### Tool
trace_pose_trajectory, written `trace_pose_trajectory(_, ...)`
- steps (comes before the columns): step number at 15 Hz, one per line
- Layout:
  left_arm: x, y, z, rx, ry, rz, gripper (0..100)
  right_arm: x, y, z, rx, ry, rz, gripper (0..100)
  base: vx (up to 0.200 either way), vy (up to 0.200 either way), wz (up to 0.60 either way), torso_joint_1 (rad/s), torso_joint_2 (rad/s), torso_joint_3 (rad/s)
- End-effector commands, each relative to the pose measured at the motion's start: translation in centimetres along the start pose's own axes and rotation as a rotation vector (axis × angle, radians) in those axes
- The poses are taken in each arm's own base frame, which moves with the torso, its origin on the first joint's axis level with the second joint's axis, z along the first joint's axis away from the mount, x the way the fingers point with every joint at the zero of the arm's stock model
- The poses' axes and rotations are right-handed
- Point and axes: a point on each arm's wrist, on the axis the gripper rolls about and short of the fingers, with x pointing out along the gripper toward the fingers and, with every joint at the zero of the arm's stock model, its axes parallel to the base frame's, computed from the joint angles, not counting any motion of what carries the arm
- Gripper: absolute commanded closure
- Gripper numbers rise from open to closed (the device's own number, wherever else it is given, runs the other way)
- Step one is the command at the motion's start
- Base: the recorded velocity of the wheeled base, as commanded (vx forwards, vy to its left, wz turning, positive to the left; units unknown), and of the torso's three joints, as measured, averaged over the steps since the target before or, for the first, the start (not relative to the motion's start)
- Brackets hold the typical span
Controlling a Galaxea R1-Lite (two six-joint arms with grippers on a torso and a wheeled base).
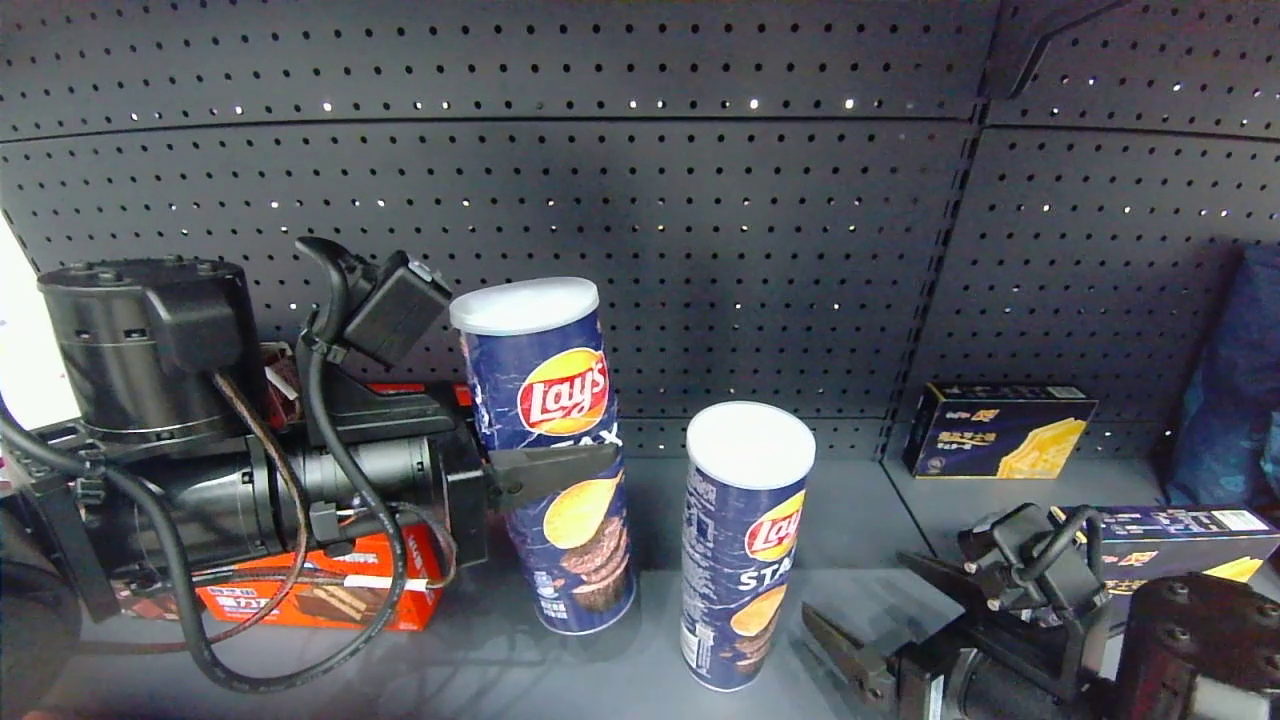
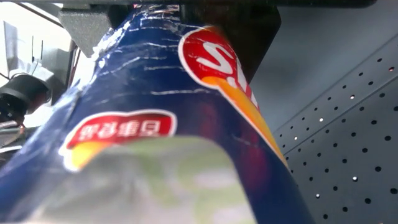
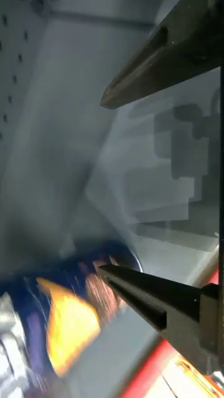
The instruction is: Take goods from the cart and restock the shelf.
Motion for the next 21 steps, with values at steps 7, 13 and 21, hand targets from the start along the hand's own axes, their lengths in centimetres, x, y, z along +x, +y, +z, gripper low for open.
trace_pose_trajectory(7, 0.0, 0.0, -0.1, -0.001, 0.004, -0.001, 100, 2.6, 0.1, -0.1, -0.027, 0.018, -0.030, 0, 0.000, 0.000, 0.00, 0.000, 0.00, 0.000)
trace_pose_trajectory(13, -0.1, 0.0, -0.2, -0.003, 0.007, -0.001, 100, 2.9, 0.7, -0.4, -0.045, 0.029, -0.006, 0, 0.000, 0.000, 0.00, 0.000, 0.00, 0.000)
trace_pose_trajectory(21, -0.1, -0.1, -0.4, -0.007, 0.012, 0.000, 100, 2.2, 2.3, -0.5, -0.061, 0.028, 0.066, 0, 0.000, 0.000, 0.00, 0.000, 0.00, 0.000)
